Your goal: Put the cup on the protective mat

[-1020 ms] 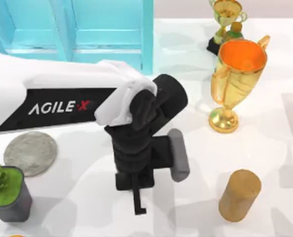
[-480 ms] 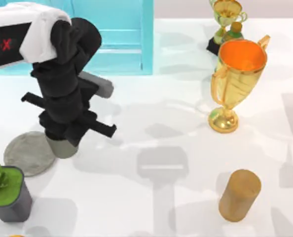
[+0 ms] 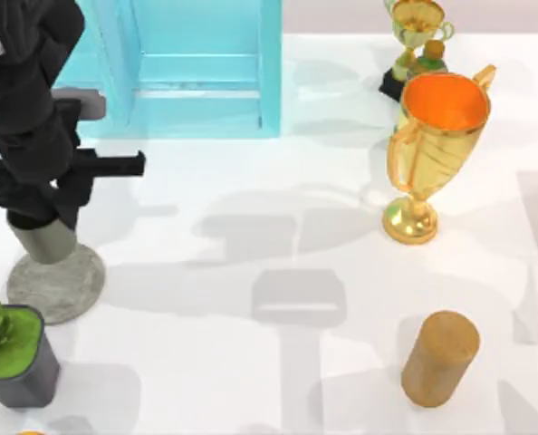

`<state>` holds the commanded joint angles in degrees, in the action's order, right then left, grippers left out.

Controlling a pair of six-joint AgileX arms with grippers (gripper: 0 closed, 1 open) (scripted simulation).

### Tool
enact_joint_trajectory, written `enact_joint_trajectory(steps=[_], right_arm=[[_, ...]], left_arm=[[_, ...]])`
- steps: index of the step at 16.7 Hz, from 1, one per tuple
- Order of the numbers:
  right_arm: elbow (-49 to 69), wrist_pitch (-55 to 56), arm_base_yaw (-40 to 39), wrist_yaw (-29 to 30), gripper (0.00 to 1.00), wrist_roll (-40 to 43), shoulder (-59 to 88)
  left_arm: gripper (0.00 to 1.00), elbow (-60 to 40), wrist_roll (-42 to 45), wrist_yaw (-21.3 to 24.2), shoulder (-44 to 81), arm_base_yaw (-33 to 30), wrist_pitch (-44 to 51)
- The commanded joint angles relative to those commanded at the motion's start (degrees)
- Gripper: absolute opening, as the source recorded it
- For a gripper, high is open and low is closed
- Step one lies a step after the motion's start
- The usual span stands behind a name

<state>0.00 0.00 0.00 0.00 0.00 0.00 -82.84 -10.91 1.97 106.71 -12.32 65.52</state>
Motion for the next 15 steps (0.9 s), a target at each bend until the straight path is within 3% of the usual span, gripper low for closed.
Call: enact_joint_trajectory(steps=[5, 15], right_arm=[[0.0, 0.0, 0.0, 0.0, 1.0, 0.0, 0.0], [0.0, 0.0, 0.0, 0.0, 1.0, 0.0, 0.0]], left_arm=[[0.0, 0.9, 0.3, -0.1, 0.4, -0.1, -1.0], [0.0, 10.2, 1.2, 0.0, 3.7, 1.2, -13.9]])
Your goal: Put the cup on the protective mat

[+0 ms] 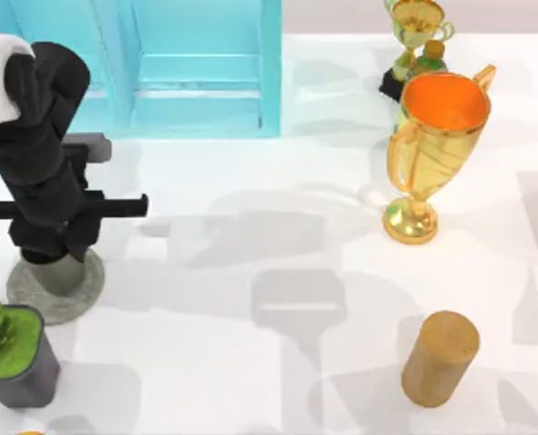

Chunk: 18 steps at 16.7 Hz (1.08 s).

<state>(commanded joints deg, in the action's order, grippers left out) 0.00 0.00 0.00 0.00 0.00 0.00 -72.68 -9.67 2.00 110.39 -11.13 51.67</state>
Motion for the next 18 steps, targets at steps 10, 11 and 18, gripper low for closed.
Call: enact_joint_trajectory(steps=[10, 11, 18], right_arm=[[0.0, 0.0, 0.0, 0.0, 1.0, 0.0, 0.0], [0.0, 0.0, 0.0, 0.0, 1.0, 0.0, 0.0], [0.0, 0.0, 0.0, 0.0, 1.0, 0.0, 0.0]], left_arm=[[0.45, 0.1, 0.0, 0.0, 0.1, 0.0, -0.1], [0.53, 0.1, 0.0, 0.0, 0.1, 0.0, -0.1], [1.0, 0.1, 0.0, 0.0, 0.1, 0.0, -0.1]])
